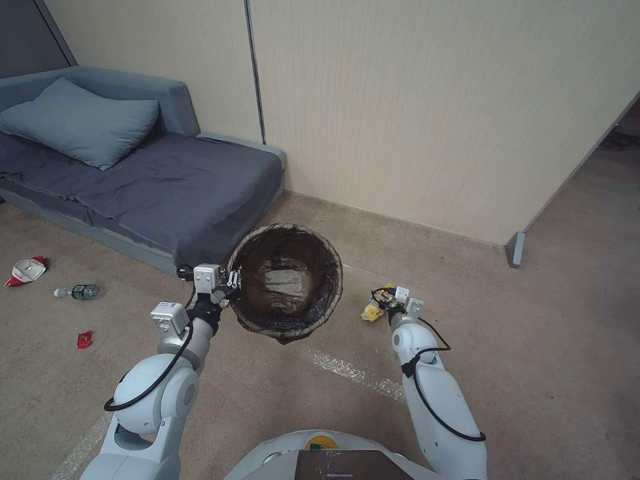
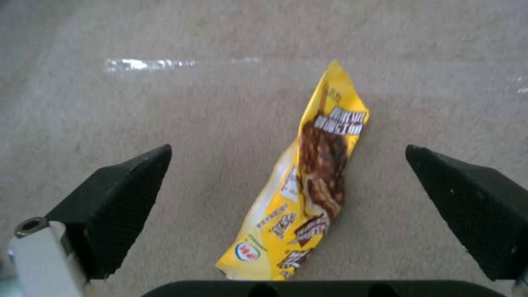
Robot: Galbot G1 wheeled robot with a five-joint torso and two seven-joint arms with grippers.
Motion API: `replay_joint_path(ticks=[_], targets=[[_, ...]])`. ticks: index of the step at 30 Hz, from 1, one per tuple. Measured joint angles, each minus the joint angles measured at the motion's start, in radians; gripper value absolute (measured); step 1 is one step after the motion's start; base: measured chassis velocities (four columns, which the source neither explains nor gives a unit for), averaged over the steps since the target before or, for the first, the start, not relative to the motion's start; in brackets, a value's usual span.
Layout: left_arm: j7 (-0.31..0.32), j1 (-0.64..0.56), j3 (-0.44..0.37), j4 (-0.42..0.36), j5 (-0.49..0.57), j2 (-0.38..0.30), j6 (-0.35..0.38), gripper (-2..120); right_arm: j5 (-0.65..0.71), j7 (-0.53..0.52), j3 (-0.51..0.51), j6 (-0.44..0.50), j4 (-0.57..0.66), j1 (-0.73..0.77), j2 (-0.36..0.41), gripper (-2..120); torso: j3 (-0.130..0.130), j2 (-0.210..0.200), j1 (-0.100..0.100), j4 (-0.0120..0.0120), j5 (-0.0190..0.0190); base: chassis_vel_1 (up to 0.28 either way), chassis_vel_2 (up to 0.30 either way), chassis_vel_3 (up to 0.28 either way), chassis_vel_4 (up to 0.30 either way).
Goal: Pick up the trash bin, then pick up the garbage from the floor and place it into the trash bin.
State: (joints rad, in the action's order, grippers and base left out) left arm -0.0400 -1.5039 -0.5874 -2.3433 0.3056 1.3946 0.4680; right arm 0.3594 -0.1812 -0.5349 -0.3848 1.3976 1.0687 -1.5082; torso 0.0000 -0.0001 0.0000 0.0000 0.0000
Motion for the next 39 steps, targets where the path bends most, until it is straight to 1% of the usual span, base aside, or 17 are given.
replay_joint_path(ticks=[8, 20, 30, 39], targets=[[0.001, -0.001, 0.000, -0.003, -0.001, 0.000, 0.002, 7, -0.026, 0.001, -0.008, 0.020, -0.086, -0.031, -0.025, 100, 0.000, 0.000, 0.000, 0.0000, -0.0001, 0.000, 0.000, 0.000, 0.000], [0.001, -0.005, 0.001, -0.007, -0.002, 0.002, 0.002, 7, -0.113, 0.004, -0.027, 0.078, -0.244, -0.080, -0.070, 100, 0.000, 0.000, 0.000, 0.0000, 0.0000, 0.000, 0.000, 0.000, 0.000], [0.001, -0.004, 0.001, -0.005, -0.003, 0.003, 0.001, 7, -0.134, 0.012, -0.034, 0.097, -0.307, -0.097, -0.078, 100, 0.000, 0.000, 0.000, 0.0000, 0.0000, 0.000, 0.000, 0.000, 0.000], [0.000, -0.003, 0.002, -0.001, -0.003, 0.003, 0.000, 7, -0.150, 0.013, -0.035, 0.105, -0.332, -0.104, -0.079, 98, 0.000, 0.000, 0.000, 0.0000, 0.0000, 0.000, 0.000, 0.000, 0.000]])
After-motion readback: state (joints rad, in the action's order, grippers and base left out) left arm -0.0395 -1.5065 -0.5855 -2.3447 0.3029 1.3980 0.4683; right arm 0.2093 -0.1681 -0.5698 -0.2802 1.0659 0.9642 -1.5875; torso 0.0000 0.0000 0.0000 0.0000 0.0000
